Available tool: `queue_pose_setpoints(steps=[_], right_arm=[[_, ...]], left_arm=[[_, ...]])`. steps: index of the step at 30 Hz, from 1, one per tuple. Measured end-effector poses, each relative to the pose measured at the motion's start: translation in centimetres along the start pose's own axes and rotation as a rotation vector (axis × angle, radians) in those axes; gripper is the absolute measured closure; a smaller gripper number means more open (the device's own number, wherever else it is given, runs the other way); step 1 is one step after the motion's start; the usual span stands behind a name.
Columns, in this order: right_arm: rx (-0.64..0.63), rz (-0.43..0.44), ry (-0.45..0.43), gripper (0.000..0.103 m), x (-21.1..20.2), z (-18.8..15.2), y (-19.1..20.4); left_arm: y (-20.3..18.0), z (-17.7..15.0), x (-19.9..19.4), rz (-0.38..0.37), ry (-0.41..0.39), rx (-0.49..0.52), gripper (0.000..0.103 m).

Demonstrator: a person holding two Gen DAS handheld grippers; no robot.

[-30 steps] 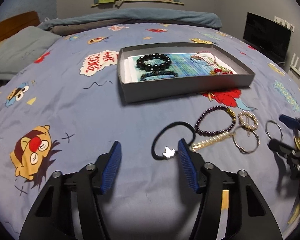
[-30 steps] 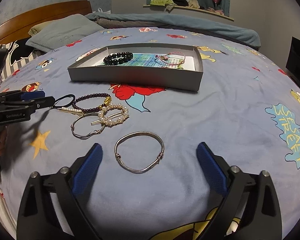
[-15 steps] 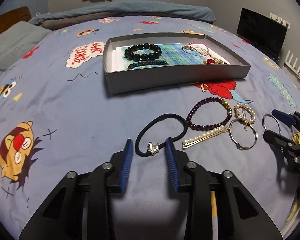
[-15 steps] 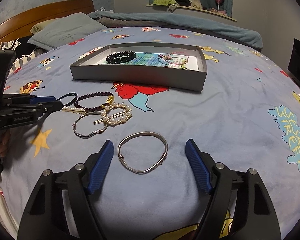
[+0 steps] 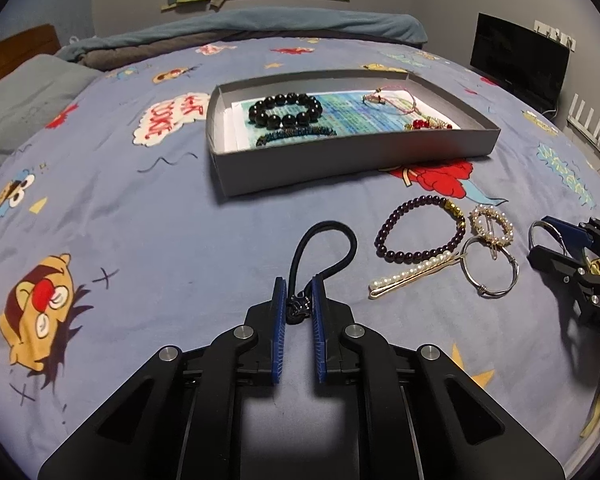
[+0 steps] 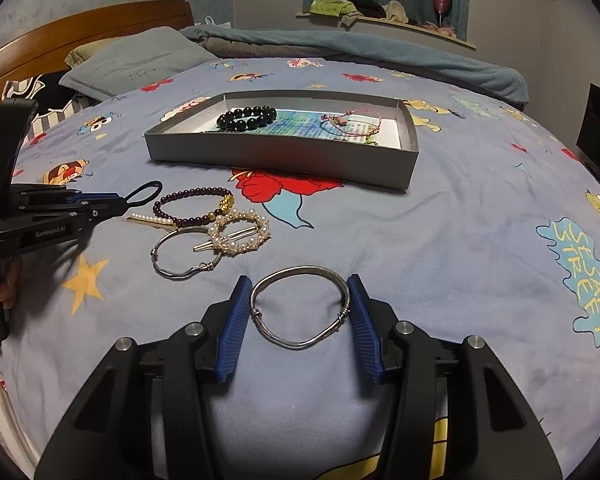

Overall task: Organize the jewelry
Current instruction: 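Grasp the black hair tie with the left tool while the right tool grasps the silver bangle, then carry the hair tie and bangle into the gray tray and open both tools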

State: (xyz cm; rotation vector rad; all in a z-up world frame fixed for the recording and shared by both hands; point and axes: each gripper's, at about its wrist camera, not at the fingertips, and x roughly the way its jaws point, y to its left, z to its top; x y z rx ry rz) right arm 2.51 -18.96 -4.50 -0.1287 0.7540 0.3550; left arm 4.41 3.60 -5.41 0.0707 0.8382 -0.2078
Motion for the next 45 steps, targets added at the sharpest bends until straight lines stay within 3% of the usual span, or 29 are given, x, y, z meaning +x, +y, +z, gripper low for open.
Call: queue_pose_setpoints(steps=[16,25,35,45], right_arm=[[0.061,-0.009,-0.075,0.054,-2.2,1.7,-1.5],[0.06,-0.012,-0.1,0.054,-1.9,4.9,-2.2],[0.046,0.002,-0.115,0.054,1.9,10.3,-2.4],[0.026,0.035,0.011,0.054,10.1,13.6,-2.2]], left_arm=[[0.5,2.2,-5.5,0.004,-0.144,-0.005,0.09],[2.5,5.8,-6.6,-0.023,-0.192,-0.041,0.09],[0.9,10.0,-2.4,-0.072,-0.18,0.011,0.09],[-1.2,12.7,4.7,-0.123,-0.111,0.063,0.09]])
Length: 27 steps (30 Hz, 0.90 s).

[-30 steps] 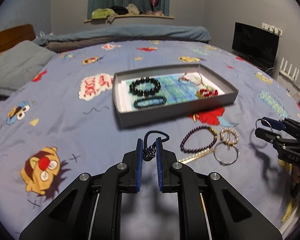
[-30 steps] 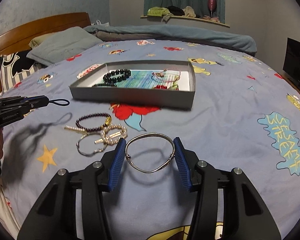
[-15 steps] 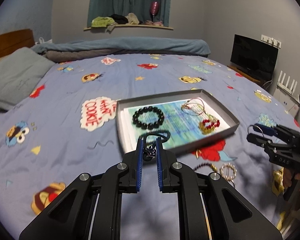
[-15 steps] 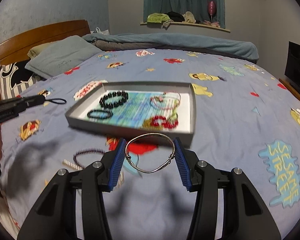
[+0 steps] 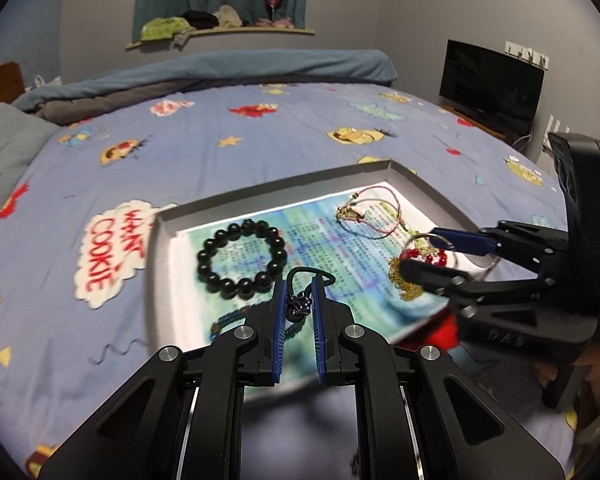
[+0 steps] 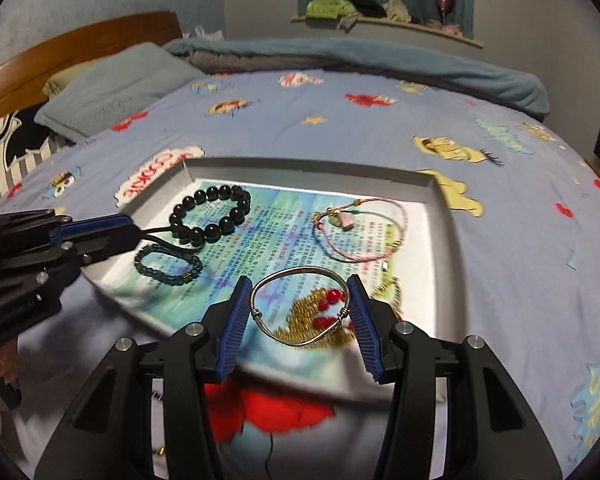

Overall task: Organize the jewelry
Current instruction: 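Carry the hair tie and bangle into the gray tray and open both tools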

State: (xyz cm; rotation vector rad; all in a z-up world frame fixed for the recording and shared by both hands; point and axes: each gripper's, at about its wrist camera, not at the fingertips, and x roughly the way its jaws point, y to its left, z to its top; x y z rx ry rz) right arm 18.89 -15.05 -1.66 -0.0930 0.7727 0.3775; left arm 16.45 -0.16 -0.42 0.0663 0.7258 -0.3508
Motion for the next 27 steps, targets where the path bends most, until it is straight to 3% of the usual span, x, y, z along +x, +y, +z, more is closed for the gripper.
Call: queue_pose_setpoints(steps=[7,20,24,27], right_arm=[[-0.061,0.02,0.119,0.054,3.5,0.5,0.9],[-0.102,0.052,0.146,0.054,4.7,1.0,1.6],[-0.095,0.048,0.148,0.048,4.7,0.9,1.5],[-0.083,0.041,0.14,0.039,4.4,0.9,1.2]], left_arm=[[0.1,0.4,3.7,-0.001,0.056,0.024,0.09],[0.9,0.0,5.5,-0.009,0.103,-0.011,0.089],[0.8,-0.1,5.3,-0.002,0.095,-0.012,0.079],[0.9,0.0,5.0,-0.01,0.09,-0.024,0.077]])
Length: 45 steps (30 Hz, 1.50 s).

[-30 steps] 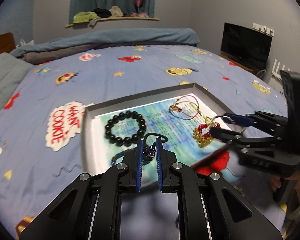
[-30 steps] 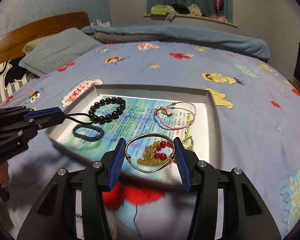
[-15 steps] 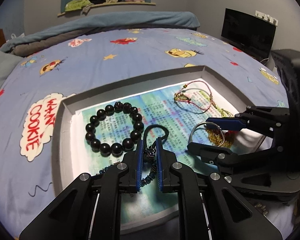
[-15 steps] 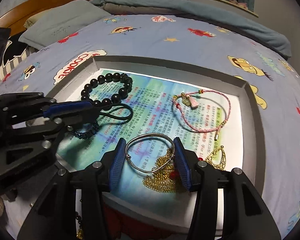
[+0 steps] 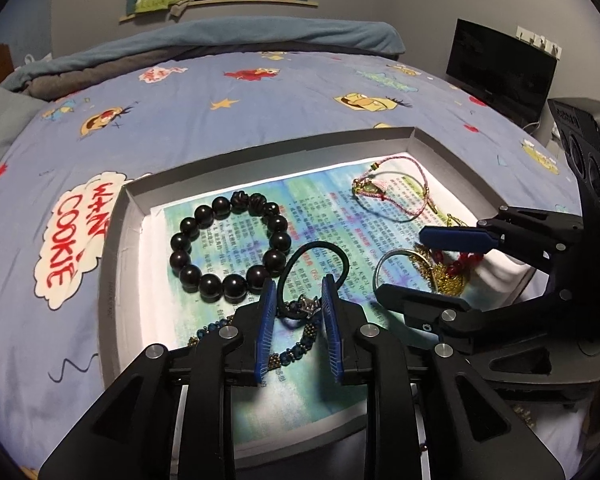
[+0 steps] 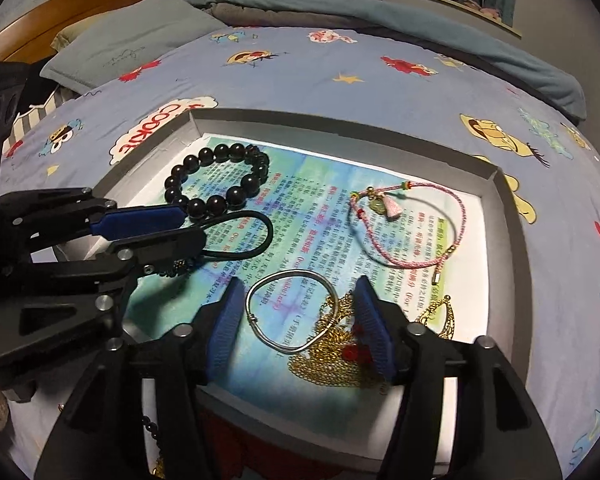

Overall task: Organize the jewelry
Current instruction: 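Carry the hair tie and bangle into the gray tray and open both tools, then lift both tools out of the tray back toward the loose jewelry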

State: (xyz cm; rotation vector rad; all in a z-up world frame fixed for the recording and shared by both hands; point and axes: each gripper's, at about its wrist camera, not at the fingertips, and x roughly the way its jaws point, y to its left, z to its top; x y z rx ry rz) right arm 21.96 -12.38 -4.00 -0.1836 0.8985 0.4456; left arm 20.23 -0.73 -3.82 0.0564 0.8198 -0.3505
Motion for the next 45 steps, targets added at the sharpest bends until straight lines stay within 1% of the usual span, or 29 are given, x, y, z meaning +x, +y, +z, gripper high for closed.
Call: queue_pose_setpoints(steps=[4,5,6,7,8,9,10,11,12,13,15,16,18,23,28,31,36,40,45], right_arm=[[0.0,0.0,-0.02,0.036,-1.2,-0.4,0.0],[-0.001,0.001,-0.023,0.032,-1.5,-0.6,0.0],[-0.004,0.0,-0.025,0.029,-1.9,-0.7,0.1],[-0.012,-0.003,-0.027,0.029,-2.4,-0.9,0.2],[-0.017,-0.01,-0.032,0.028,-2.9,-1.1,0.3],[-0.02,-0.016,-0.038,0.025,-3.4,-1.3,0.3],[-0.02,-0.016,-0.043,0.023,-3.9,-1.5,0.4],[-0.019,-0.013,-0.048,0.02,-4.3,-1.6,0.4],[-0.021,-0.009,-0.053,0.018,-4.8,-1.8,0.5],[-0.026,-0.007,-0.058,0.017,-5.5,-2.0,0.7],[-0.034,-0.011,-0.072,0.011,-6.5,-2.3,0.9],[-0.039,-0.014,-0.083,0.011,-7.2,-2.5,1.1],[-0.044,-0.019,-0.113,0.006,-8.6,-2.7,1.4],[-0.027,-0.029,-0.153,0.006,-11.3,-3.5,1.8],[-0.03,-0.063,-0.178,0.006,-13.6,-5.1,2.3],[-0.015,-0.064,-0.183,0.006,-14.6,-6.2,2.4],[0.03,-0.07,-0.182,0.006,-15.5,-7.8,2.2],[0.071,-0.07,-0.175,0.006,-15.7,-9.1,2.1],[0.137,-0.066,-0.164,0.006,-15.1,-10.9,1.9]], left_arm=[[0.3,0.0,-1.0,0.016,-0.009,-0.014,0.072],[0.4,0.0,-1.3,0.022,-0.014,-0.017,0.067],[0.4,0.0,-1.9,0.033,-0.023,-0.02,0.059],[0.4,0.1,-2.3,0.039,-0.032,-0.021,0.056],[0.5,0.0,-2.9,0.043,-0.04,-0.022,0.05],[0.4,0.0,-3.3,0.05,-0.045,-0.023,0.042],[0.5,-0.1,-3.9,0.062,-0.054,-0.025,0.037],[0.5,-0.1,-4.3,0.073,-0.062,-0.027,0.03],[0.6,-0.1,-5.0,0.084,-0.072,-0.03,0.026],[0.6,-0.2,-5.4,0.088,-0.075,-0.033,0.025],[0.7,-0.2,-6.4,0.104,-0.078,-0.047,0.022],[0.7,-0.2,-6.9,0.108,-0.082,-0.051,0.021],[0.6,-0.3,-7.7,0.112,-0.091,-0.056,0.016],[0.0,-1.2,-10.6,0.136,-0.113,-0.048,0.011],[0.0,-2.6,-12.9,0.149,-0.12,-0.065,0.01],[-0.3,-3.6,-14.3,0.154,-0.124,-0.071,0.01],[-1.0,-5.1,-15.9,0.169,-0.126,-0.06,0.01],[-1.7,-6.4,-16.7,0.162,-0.124,-0.07,0.01],[-2.3,-8.0,-16.6,0.166,-0.114,-0.066,0.01]])
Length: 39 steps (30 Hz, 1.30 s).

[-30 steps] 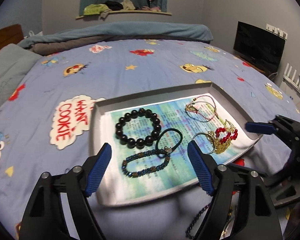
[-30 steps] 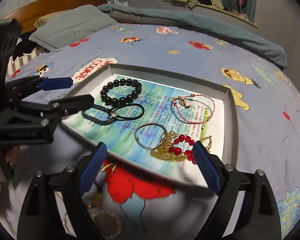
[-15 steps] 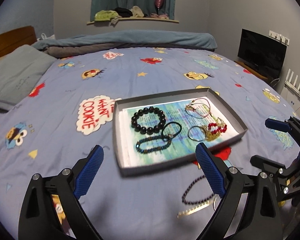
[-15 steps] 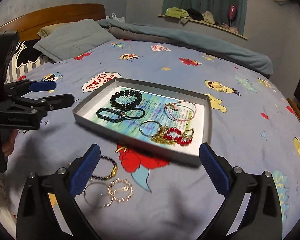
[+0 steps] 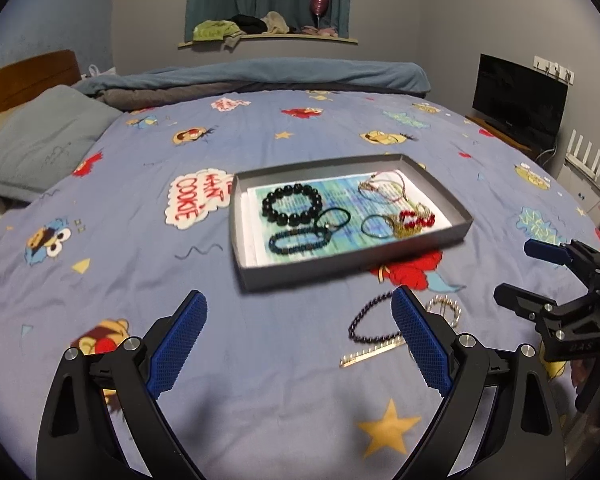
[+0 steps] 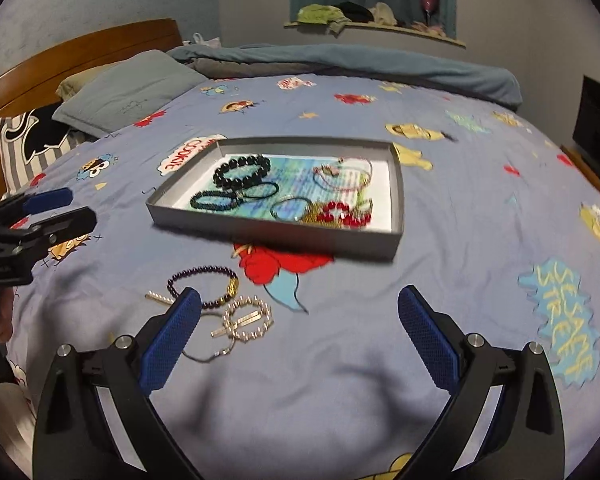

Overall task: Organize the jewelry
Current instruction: 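Lift both tools out of the tray back toward the loose jewelry, then grasp the pearl hair pin with the left tool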

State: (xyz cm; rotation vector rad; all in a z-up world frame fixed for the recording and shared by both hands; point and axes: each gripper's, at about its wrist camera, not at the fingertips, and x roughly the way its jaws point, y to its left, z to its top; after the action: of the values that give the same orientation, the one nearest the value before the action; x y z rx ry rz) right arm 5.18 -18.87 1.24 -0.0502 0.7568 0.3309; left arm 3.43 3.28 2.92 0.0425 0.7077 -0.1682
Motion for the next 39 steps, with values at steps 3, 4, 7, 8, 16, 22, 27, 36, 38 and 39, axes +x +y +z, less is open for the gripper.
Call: queue_pose_setpoints(steps=[3,4,7,8,16,22,27,36,38,39], right_arm=[[0.02,-0.016,0.01,0.006,0.5,-0.9,-0.3],[0.025,-0.023,0.015,0.006,0.7,-1.2,-0.4],[0.035,-0.035,0.017,0.006,1.1,-1.8,-0.7],[0.038,-0.039,0.011,0.006,1.1,-1.9,-0.8],[0.037,-0.073,-0.035,0.006,1.6,-3.1,-1.4],[0.006,-0.055,-0.042,0.006,1.9,-3.6,-0.4],[-0.017,-0.044,-0.024,0.006,2.5,-3.8,0.2],[-0.014,-0.013,-0.004,0.006,2.8,-4.0,0.1],[-0.013,-0.008,-0.004,0.006,2.8,-4.0,0.1],[-0.012,-0.006,-0.002,0.006,2.8,-4.0,0.1]], left_arm=[[-0.3,-1.0,0.6,0.004,0.016,0.003,0.01],[-0.3,-1.4,0.7,0.006,0.021,0.004,0.01],[-0.3,-2.2,1.2,0.018,0.027,0.015,0.01],[-0.3,-2.4,1.3,0.021,0.026,0.019,0.01],[-0.3,-3.8,2.2,0.007,0.021,0.015,0.01],[-1.1,-4.5,3.4,-0.015,0.043,0.058,0.01],[-1.8,-5.0,4.3,-0.05,0.063,0.093,0.01],[-2.9,-5.3,5.8,-0.104,0.092,0.129,0.016],[-3.2,-5.3,5.8,-0.124,0.085,0.142,0.022],[-3.4,-5.3,6.0,-0.136,0.088,0.147,0.028]])
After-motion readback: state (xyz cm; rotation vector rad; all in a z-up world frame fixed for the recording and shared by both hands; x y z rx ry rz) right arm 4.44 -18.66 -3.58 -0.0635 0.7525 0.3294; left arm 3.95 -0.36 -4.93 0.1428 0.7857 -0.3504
